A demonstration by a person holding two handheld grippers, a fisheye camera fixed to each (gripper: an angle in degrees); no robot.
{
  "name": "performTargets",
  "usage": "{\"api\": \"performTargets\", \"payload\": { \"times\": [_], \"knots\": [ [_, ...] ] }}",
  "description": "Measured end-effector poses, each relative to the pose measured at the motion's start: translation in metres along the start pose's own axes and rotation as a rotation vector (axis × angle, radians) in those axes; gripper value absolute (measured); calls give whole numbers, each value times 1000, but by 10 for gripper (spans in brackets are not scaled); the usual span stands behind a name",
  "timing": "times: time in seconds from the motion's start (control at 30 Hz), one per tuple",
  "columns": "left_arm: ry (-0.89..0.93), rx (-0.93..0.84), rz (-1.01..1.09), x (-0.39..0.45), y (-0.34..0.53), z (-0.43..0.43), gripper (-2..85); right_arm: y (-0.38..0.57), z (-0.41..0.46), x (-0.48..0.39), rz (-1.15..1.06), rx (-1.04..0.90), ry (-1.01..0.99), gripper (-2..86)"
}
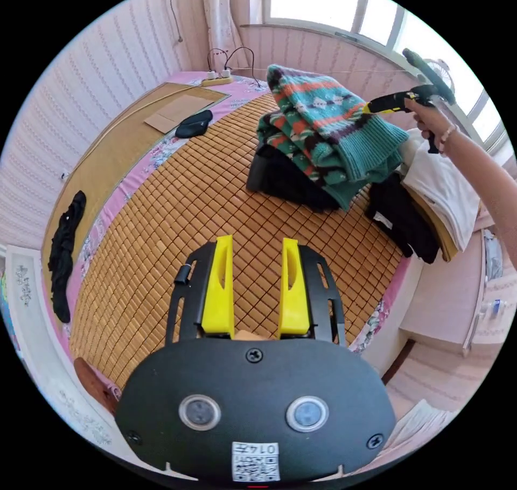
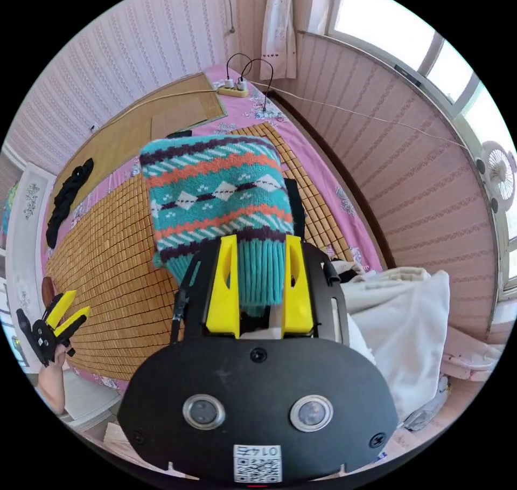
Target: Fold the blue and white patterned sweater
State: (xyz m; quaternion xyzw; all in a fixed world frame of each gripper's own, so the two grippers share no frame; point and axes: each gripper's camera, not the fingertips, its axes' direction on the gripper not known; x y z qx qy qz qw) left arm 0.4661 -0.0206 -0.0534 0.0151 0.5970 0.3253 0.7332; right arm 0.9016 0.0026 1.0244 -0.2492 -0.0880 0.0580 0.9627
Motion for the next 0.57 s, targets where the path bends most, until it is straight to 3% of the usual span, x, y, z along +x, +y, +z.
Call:
{"api": "performTargets", "payload": {
  "times": [0.1,0.2,0.37,0.47,0.57],
  "knots": [
    [-246,-49,-145,27,19,-61,41,61,-57,-9,53,23,-86,85],
    [-350,-97,-306,42,39,-127,10,124,-99,-50,45,-9,-284,31],
    [-337,-133,-652,51,76,-239,-5,173,-182,-162,-2,-16,-448,-1],
    [-380,-117,-778,62,101,-303,-8,186,-241,-245,-190,-45,-560,-7],
    [-276,-17,-793,80,129,-360,-9,207,-304,-314,-409,-33,-628,-9]
  ]
}}
